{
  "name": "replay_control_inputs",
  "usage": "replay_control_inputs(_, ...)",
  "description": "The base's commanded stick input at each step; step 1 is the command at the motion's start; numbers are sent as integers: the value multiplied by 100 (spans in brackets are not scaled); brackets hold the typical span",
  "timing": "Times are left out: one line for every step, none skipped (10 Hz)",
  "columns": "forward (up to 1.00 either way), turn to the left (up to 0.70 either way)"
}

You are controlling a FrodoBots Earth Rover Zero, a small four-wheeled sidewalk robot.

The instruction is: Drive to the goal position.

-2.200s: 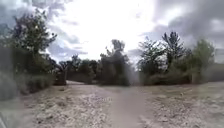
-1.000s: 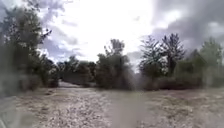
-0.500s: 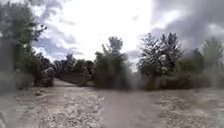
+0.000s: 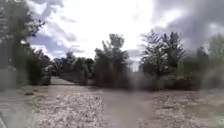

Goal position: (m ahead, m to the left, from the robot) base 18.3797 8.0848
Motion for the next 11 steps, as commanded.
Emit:
replay_control_inputs(69,14)
replay_control_inputs(69,14)
replay_control_inputs(69,14)
replay_control_inputs(69,14)
replay_control_inputs(69,14)
replay_control_inputs(69,14)
replay_control_inputs(69,14)
replay_control_inputs(69,14)
replay_control_inputs(69,14)
replay_control_inputs(69,14)
replay_control_inputs(69,14)
